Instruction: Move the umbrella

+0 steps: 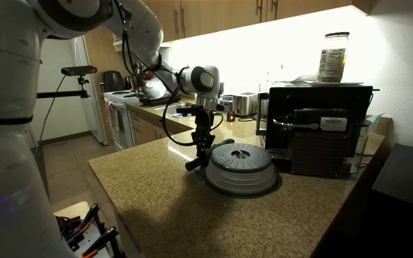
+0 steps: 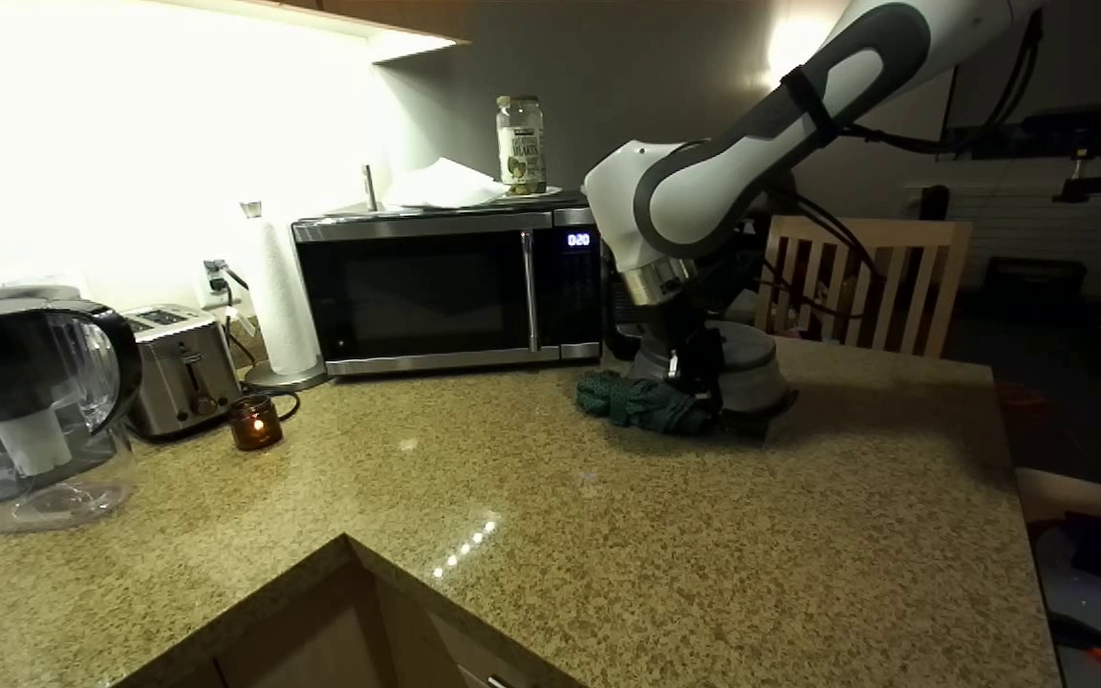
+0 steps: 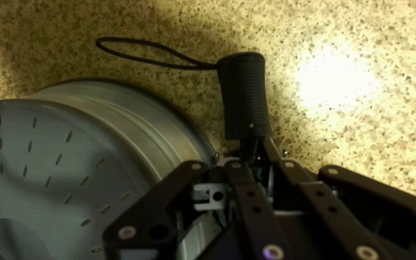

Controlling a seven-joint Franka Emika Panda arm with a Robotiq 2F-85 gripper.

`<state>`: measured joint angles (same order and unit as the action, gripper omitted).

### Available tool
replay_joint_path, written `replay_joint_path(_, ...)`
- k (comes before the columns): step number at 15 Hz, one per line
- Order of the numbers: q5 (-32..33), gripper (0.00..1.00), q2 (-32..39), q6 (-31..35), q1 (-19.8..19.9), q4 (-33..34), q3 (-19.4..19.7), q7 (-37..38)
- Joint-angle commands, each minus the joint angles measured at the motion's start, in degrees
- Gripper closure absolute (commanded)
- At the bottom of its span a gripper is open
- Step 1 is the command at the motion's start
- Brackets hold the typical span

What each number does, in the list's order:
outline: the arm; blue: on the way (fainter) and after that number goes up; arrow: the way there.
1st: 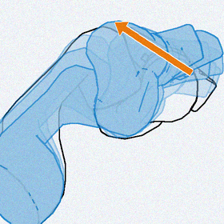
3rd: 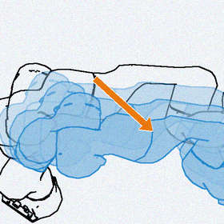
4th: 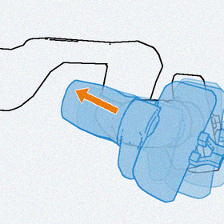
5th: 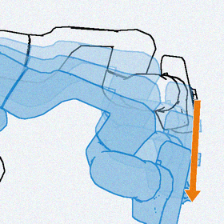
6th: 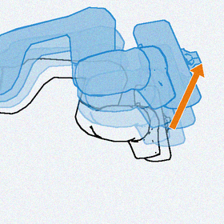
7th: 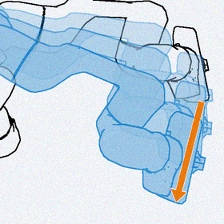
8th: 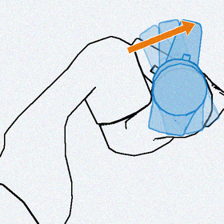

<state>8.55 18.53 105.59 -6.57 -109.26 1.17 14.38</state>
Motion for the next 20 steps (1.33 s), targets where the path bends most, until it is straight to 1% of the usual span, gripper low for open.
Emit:
replay_joint_path(1,3.3,0.99,-2.3,-0.3,-0.7,-1.7,-0.6,1.5)
replay_joint_path(20,5.7,0.99,-0.4,-0.8,-3.7,3.1,-3.8,0.7)
